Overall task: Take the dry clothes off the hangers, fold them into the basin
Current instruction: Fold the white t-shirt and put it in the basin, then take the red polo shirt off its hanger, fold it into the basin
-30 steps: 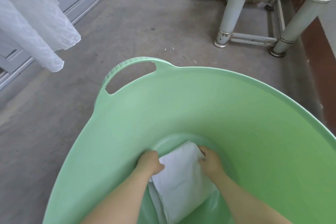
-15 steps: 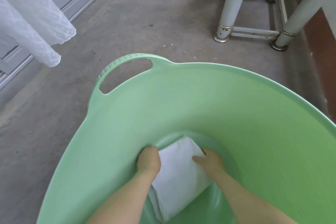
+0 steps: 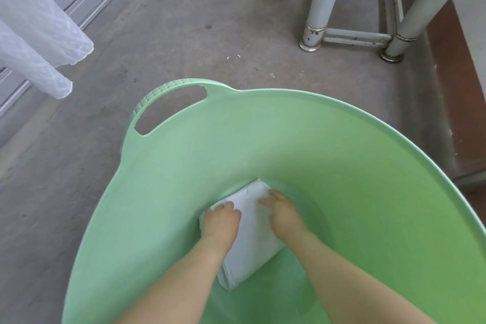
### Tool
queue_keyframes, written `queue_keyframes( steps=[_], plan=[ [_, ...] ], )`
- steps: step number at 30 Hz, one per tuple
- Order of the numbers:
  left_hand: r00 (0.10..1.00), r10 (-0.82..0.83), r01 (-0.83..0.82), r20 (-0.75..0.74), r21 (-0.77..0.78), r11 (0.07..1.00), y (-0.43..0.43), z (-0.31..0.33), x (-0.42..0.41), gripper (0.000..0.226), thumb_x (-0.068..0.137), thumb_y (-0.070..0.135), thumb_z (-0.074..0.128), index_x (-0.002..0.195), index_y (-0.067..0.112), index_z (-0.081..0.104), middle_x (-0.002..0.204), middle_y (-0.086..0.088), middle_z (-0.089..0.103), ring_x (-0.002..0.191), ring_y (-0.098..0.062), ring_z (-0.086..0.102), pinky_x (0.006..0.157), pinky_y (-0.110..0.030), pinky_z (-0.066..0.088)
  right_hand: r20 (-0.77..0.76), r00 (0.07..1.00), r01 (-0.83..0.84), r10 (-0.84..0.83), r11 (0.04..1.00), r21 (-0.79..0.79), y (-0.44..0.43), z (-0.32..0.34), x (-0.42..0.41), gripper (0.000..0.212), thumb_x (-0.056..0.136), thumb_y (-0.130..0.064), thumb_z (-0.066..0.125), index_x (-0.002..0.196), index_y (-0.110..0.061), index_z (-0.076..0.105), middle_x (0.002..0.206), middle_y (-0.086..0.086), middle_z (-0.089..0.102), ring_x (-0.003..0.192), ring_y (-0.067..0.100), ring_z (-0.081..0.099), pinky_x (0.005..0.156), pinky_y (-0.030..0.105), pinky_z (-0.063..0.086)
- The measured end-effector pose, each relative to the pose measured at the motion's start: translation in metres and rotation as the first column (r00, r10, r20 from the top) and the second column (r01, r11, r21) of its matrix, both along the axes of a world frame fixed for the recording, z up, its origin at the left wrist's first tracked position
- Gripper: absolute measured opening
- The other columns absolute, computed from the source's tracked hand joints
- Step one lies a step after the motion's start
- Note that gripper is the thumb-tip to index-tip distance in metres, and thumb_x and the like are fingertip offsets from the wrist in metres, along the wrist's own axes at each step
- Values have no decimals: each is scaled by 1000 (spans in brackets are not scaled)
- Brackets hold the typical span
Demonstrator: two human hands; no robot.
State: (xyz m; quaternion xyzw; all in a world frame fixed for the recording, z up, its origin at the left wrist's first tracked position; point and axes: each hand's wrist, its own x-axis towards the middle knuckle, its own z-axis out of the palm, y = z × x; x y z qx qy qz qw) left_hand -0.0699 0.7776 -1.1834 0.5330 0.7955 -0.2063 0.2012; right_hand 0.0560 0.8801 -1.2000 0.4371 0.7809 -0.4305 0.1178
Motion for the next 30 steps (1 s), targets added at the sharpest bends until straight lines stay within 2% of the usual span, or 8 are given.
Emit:
queue_keyframes(
  steps=[3,5,7,11,14,21,26,30],
  plan=[
    [959,234,-235,160,-10,972,8,37,-7,36,91,2,41,122,11,55,126,-11,55,113,-29,56,91,-32,45,-32,960,271,-279,951,-148,4,40,0,44,88,7,37,114,-12,66,125,5,59,111,17,57,91,20,42],
    [864,422,-435,275,-15,900,4,69,-9,37,93,6,40,125,13,55,126,-10,57,112,-28,57,92,-30,45,0,839,499,-544,771,-395,0,78,0,41,88,11,31,90,-9,67,99,11,64,78,15,61,67,19,52],
    [761,537,-578,365,4,816,1,109,-11,36,93,7,41,124,18,55,123,-7,61,110,-27,58,90,-30,46,83,711,597,-698,538,-595,-5,127,0,44,87,14,23,83,-7,61,86,11,62,67,15,60,53,17,53],
    [602,596,-691,531,-27,722,-6,197,-15,29,89,6,48,113,16,61,113,-7,67,104,-25,61,84,-29,47,78,782,519,-619,575,-633,-14,219,4,43,86,13,26,82,-12,61,77,2,61,61,11,56,51,16,48],
    [548,579,-701,603,-46,712,-14,265,-18,22,86,7,55,104,16,65,104,-7,69,93,-23,64,74,-26,46,99,738,573,-668,542,-614,-20,277,6,39,88,14,30,80,-9,60,71,4,58,55,9,54,45,14,47],
    [557,491,-669,670,12,743,-38,450,-40,20,89,9,57,109,10,62,91,-6,60,81,-18,56,62,-21,42,78,709,576,-701,511,-637,-40,458,1,29,92,5,42,83,-12,63,75,2,61,57,9,55,44,12,43],
    [650,462,-596,604,27,803,-66,562,-58,19,90,16,56,108,13,62,108,-5,65,98,-21,61,89,-28,47,129,385,596,-914,140,-790,-49,570,0,11,89,-8,57,85,-13,66,58,-2,65,40,3,54,38,11,40],
    [679,436,-558,591,29,829,-89,645,-68,19,93,18,54,111,16,60,105,3,59,94,-15,56,90,-28,46,20,437,608,-899,279,-743,-61,647,-2,22,91,-5,47,88,-15,67,70,-1,62,51,6,49,38,11,35]
  ],
)
